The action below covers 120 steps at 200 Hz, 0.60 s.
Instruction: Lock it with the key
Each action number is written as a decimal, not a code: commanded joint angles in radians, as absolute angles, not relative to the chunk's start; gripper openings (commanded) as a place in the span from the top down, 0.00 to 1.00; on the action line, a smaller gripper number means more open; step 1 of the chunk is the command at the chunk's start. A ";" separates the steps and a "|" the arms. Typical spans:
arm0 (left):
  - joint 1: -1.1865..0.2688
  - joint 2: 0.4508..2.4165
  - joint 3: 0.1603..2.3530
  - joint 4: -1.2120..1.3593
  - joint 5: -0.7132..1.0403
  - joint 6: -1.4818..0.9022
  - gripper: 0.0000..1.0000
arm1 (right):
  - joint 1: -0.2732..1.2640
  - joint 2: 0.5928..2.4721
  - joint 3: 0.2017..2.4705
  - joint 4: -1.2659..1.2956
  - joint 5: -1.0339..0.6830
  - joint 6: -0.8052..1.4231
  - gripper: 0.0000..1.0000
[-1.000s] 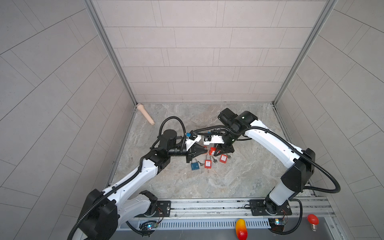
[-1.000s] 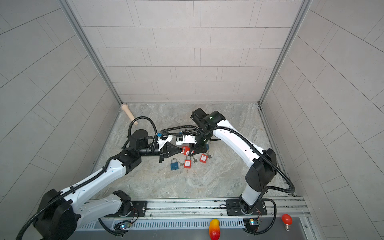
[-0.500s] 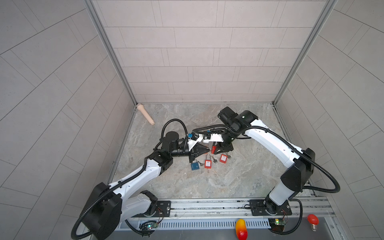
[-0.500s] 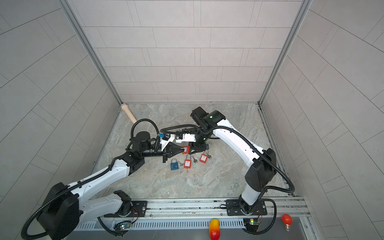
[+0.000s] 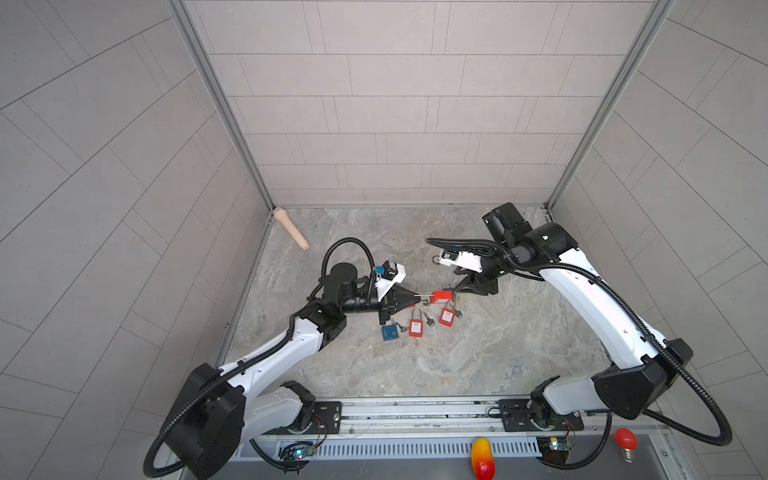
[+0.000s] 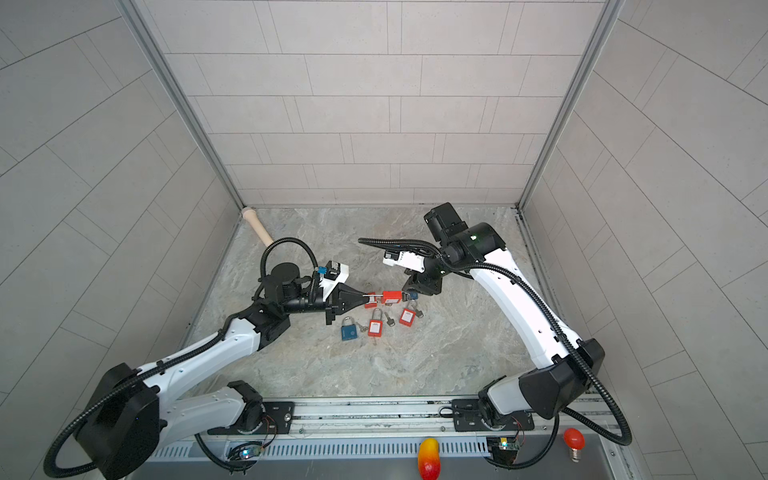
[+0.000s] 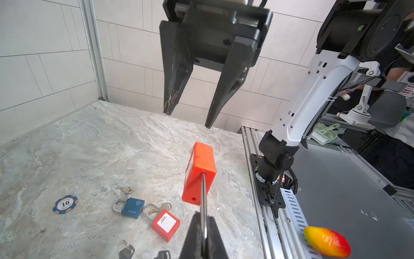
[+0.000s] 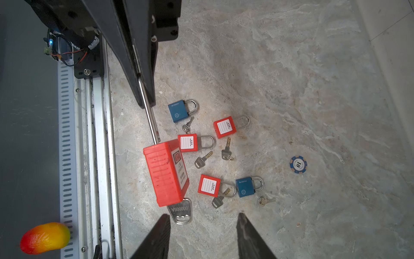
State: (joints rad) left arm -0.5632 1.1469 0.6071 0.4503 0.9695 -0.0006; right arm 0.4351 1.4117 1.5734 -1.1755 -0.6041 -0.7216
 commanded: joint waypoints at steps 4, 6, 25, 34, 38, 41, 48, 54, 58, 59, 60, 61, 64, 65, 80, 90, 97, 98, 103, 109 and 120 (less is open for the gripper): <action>-0.565 1.122 0.638 0.471 1.002 0.000 1.00 | 0.429 1.428 1.571 -1.156 -0.735 -0.749 0.51; -0.565 1.120 0.638 0.472 1.002 0.000 1.00 | 0.429 1.431 1.572 -1.165 -0.738 -0.753 0.51; -0.564 1.110 0.635 0.503 0.992 -0.021 1.00 | 0.429 1.452 1.592 -1.193 -0.677 -0.759 0.51; -0.565 1.104 0.634 0.514 0.987 -0.025 1.00 | 0.429 1.460 1.595 -1.218 -0.670 -0.773 0.51; -0.565 1.102 0.634 0.514 0.989 -0.025 1.00 | 0.430 1.464 1.598 -1.231 -0.675 -0.780 0.51; -0.566 1.102 0.635 0.513 0.990 -0.025 1.00 | 0.430 1.467 1.600 -1.240 -0.682 -0.785 0.51; -0.565 1.103 0.639 0.508 0.995 -0.026 1.00 | 0.430 1.474 1.608 -1.265 -0.699 -0.803 0.50; -0.565 1.105 0.641 0.504 0.999 -0.024 1.00 | 0.432 1.479 1.615 -1.277 -0.709 -0.805 0.50; -0.566 1.107 0.641 0.503 1.000 -0.023 1.00 | 0.434 1.479 1.617 -1.281 -0.715 -0.804 0.50; -0.566 1.108 0.642 0.503 1.001 -0.023 1.00 | 0.434 1.479 1.617 -1.281 -0.717 -0.804 0.50; -0.565 1.108 0.642 0.503 1.001 -0.023 1.00 | 0.433 1.479 1.617 -1.281 -0.718 -0.803 0.50; -0.565 1.108 0.643 0.502 1.001 -0.023 1.00 | 0.434 1.479 1.618 -1.281 -0.720 -0.803 0.49; -0.565 1.110 0.643 0.504 1.004 -0.022 1.00 | 0.436 1.479 1.618 -1.280 -0.724 -0.800 0.50; -0.565 1.111 0.643 0.504 1.004 -0.022 1.00 | 0.436 1.479 1.618 -1.279 -0.726 -0.799 0.50; -0.565 1.118 0.643 0.510 1.007 -0.022 1.00 | 0.457 1.479 1.618 -1.283 -0.733 -0.803 0.50; -0.566 1.122 0.647 0.510 1.006 -0.022 1.00 | 0.469 1.483 1.623 -1.295 -0.738 -0.807 0.49; -0.566 1.123 0.649 0.510 1.008 -0.022 1.00 | 0.475 1.486 1.632 -1.303 -0.739 -0.809 0.50; -0.566 1.123 0.649 0.510 1.008 -0.022 1.00 | 0.475 1.486 1.632 -1.303 -0.739 -0.809 0.50; -0.565 1.123 0.650 0.511 1.010 -0.022 1.00 | 0.477 1.486 1.636 -1.303 -0.738 -0.803 0.50; -0.566 1.122 0.652 0.511 1.010 -0.023 1.00 | 0.479 1.489 1.639 -1.302 -0.739 -0.801 0.50; -0.565 1.123 0.655 0.512 1.009 -0.022 1.00 | 0.487 1.491 1.641 -1.306 -0.745 -0.802 0.50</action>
State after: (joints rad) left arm -0.5632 1.1313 0.6147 0.4557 0.9836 -0.0120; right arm 0.4732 1.4822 1.6112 -1.2556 -0.7082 -0.7773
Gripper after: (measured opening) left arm 0.052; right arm 0.504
